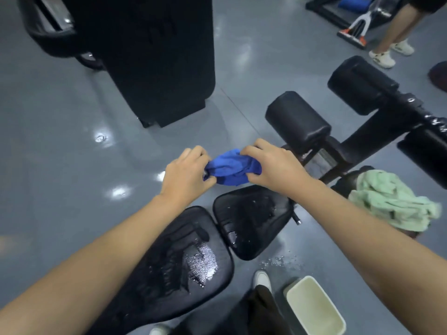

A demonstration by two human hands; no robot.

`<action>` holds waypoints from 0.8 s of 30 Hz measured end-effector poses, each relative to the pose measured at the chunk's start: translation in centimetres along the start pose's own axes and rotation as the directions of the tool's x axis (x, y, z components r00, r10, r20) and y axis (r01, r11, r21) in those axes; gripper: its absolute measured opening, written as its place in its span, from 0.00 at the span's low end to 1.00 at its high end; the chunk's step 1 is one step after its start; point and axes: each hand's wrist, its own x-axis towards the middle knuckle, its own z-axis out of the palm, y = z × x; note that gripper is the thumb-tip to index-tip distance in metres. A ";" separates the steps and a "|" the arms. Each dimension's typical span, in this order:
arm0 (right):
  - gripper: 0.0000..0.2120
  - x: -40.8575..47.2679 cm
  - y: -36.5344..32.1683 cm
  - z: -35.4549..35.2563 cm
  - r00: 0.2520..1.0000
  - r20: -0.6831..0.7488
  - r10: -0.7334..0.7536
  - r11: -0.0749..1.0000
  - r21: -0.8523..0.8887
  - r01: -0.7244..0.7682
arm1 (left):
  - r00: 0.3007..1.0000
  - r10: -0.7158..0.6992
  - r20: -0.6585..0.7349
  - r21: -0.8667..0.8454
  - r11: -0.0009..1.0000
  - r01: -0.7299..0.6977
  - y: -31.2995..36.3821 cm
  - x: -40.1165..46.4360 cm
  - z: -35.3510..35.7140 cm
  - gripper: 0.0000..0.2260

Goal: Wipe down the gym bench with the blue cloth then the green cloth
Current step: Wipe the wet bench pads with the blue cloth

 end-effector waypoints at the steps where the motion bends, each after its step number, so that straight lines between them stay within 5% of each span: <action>1: 0.23 -0.1 -1.0 1.0 1.000 0.003 0.002 1.000 0.008 -0.003 | 1.000 0.011 -0.003 0.003 1.000 -0.011 -0.9 -1.1 0.1 0.07; 7: 0.23 -1.7 -1.2 7.6 0.999 0.039 0.035 0.999 0.009 -0.035 | 0.999 0.046 0.006 -0.010 0.999 -0.046 -2.0 -5.2 5.0 0.08; 17: 0.23 -5.4 7.4 24.7 0.985 0.141 0.103 0.994 0.023 -0.107 | 0.977 0.087 0.197 -0.030 0.996 -0.083 0.3 -8.8 24.1 0.11; 24: 0.24 -0.4 9.0 32.3 0.998 0.062 -0.017 0.996 -0.085 0.022 | 0.996 0.002 0.084 -0.043 0.999 0.002 -4.7 -8.4 32.0 0.12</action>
